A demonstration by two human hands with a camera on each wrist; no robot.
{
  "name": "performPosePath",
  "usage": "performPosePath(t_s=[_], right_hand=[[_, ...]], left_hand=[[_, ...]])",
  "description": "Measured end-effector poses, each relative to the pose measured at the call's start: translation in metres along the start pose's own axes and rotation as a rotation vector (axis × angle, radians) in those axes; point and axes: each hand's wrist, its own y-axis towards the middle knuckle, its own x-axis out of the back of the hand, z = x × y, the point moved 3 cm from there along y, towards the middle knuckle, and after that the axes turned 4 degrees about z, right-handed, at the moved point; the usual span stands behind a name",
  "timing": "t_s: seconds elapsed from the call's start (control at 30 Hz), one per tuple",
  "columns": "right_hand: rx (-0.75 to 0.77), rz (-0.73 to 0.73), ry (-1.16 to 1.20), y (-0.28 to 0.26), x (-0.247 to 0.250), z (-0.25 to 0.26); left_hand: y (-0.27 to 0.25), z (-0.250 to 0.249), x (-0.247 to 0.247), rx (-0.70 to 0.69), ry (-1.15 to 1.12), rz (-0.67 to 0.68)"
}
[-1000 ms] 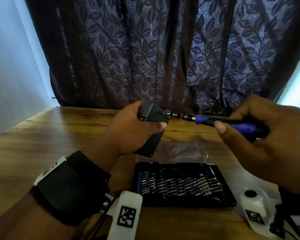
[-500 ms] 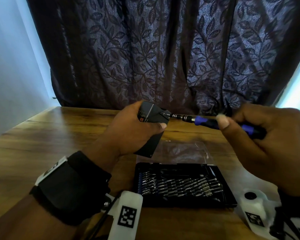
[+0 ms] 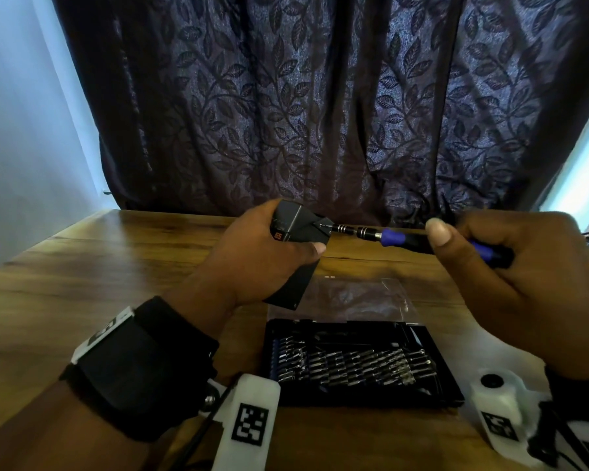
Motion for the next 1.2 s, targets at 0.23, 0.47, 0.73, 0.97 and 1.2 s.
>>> performPosePath(t_s=[0.23,0.47,0.73,0.97,1.2], right_hand=[[0.011,0.005,-0.035,-0.001,-0.002,0.003],[-0.001,-0.012,0.055,-0.001,0.001,-0.004],[-0.011,0.003,-0.006,0.0,-0.002,-0.006],[-0.008,0.091,-0.011,0.0,-0.003,-0.007],[-0.025,0.089,0.04,0.001,-0.003,-0.01]], left_hand=[[0.0,0.001,0.0,-0.009,0.023,-0.011],[-0.002,-0.001,-0.001,-0.013,0.045,0.003],[-0.003,-0.001,-0.001,-0.014,0.087,-0.005],[-0.003,-0.002,0.0,-0.006,0.069,-0.021],[-0.002,-0.004,0.002,-0.008,0.081,-0.018]])
